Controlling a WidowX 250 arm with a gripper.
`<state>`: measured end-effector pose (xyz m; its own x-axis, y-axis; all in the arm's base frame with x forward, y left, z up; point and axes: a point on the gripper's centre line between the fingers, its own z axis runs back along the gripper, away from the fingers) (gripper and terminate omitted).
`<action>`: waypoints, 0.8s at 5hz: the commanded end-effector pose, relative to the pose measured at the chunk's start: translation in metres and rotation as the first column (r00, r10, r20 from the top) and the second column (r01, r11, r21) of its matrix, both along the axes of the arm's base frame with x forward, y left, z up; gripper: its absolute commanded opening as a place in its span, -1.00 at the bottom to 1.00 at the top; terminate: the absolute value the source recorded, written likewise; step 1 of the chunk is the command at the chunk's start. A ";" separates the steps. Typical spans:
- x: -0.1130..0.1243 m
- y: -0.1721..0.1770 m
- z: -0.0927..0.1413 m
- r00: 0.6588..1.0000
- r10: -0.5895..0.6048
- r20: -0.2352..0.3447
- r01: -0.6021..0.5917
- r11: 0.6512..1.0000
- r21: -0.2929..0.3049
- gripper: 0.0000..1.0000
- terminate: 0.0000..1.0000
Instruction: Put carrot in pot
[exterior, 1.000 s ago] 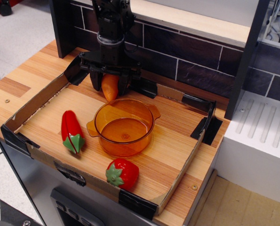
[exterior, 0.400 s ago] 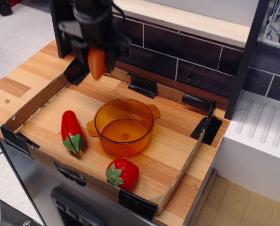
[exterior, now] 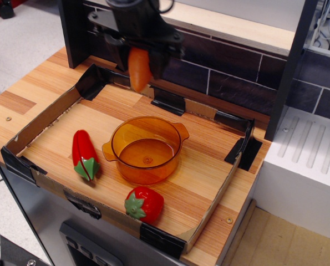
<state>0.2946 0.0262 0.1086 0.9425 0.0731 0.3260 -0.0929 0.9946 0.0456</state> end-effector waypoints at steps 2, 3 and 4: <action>-0.029 -0.012 -0.039 0.979 -0.089 -0.181 0.088 0.996 -0.013 -1.00 -1.00; -0.029 -0.009 -0.041 0.979 -0.110 -0.173 0.107 0.994 -0.028 1.00 -1.00; -0.030 -0.006 -0.041 0.981 -0.117 -0.157 0.112 0.993 -0.038 1.00 -1.00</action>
